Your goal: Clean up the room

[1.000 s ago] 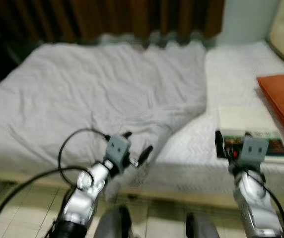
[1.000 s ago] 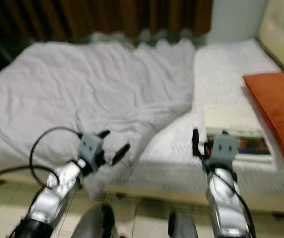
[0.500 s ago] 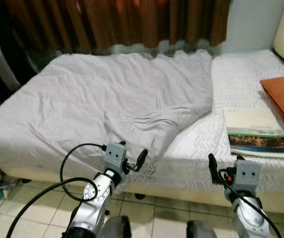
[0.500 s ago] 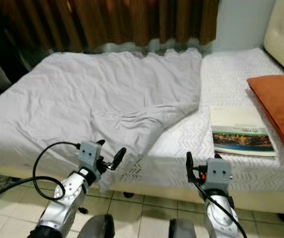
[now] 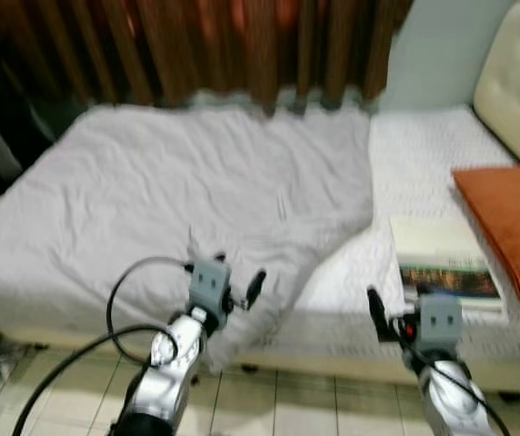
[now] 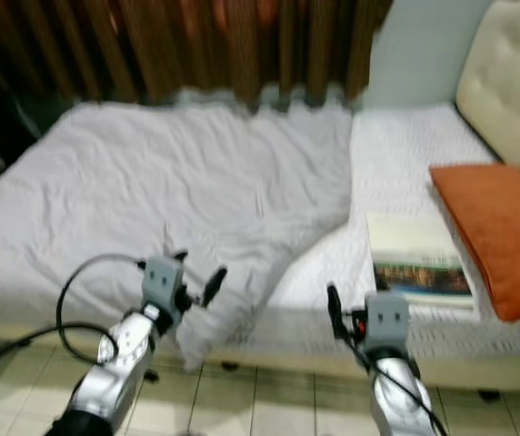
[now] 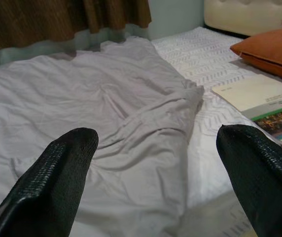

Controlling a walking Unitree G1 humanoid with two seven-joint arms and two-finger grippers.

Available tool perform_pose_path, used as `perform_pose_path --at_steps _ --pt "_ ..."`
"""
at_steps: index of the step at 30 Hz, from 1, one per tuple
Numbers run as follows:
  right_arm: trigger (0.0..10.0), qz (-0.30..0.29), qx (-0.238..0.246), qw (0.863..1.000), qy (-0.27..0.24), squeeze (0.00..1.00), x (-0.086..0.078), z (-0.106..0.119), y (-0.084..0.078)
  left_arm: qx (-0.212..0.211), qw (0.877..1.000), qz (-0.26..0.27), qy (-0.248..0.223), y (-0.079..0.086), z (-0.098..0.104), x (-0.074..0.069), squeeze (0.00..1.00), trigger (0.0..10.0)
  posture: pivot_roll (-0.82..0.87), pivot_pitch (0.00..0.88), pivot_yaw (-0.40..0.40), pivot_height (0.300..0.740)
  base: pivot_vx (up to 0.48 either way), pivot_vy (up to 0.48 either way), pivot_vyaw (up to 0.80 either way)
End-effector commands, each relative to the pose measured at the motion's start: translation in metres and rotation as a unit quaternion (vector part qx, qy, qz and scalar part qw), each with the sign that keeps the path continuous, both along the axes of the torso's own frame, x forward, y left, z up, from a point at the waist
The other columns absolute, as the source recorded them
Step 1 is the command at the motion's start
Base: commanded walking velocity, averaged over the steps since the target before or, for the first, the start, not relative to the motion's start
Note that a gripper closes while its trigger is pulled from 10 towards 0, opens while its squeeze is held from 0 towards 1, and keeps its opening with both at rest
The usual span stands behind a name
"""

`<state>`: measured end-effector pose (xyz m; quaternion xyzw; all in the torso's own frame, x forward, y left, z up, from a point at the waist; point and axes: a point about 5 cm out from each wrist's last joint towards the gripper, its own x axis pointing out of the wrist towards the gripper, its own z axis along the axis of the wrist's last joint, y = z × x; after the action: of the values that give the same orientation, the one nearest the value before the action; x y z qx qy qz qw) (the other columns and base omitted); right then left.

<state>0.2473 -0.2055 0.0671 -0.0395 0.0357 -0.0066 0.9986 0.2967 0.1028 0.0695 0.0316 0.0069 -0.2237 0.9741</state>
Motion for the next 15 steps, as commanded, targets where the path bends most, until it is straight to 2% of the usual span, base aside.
perform_pose_path --at_steps 1,7,10,12,15 --pt "10.0 0.003 0.007 1.0 -0.002 0.0 0.0035 0.0009 0.0016 0.007 1.0 0.006 0.004 0.0045 -0.0034 -0.0008 0.0 10.0 -0.17 0.0 0.073 0.74 0.0 0.0 0.0" --pt "10.0 0.023 0.002 1.0 0.008 0.0 0.0105 -0.0006 0.0026 0.045 0.999 0.016 -0.002 0.0016 -0.0023 0.0052 0.0 10.0 -0.16 0.0 0.073 0.74 0.0 0.0 0.0" --pt "10.0 0.027 -0.001 1.0 0.014 0.0 0.0111 -0.0025 0.0031 0.041 0.999 0.013 -0.005 0.0005 -0.0014 0.0047 0.0 10.0 -0.16 0.0 0.073 0.74 0.0 0.0 0.0" --pt "10.0 0.033 -0.017 0.999 0.011 0.0 0.0119 -0.0023 0.0041 0.02 1.0 0.004 0.001 -0.0013 -0.0014 0.0033 0.0 10.0 -0.16 0.0 0.073 0.74 0.0 0.0 0.0" --pt "10.0 0.037 -0.016 0.999 0.015 0.0 0.0134 -0.0034 0.0062 0.011 1.0 0.002 0.011 0.0 -0.0035 0.0023 0.0 10.0 -0.16 0.0 0.074 0.74 0.0 0.383 0.0"
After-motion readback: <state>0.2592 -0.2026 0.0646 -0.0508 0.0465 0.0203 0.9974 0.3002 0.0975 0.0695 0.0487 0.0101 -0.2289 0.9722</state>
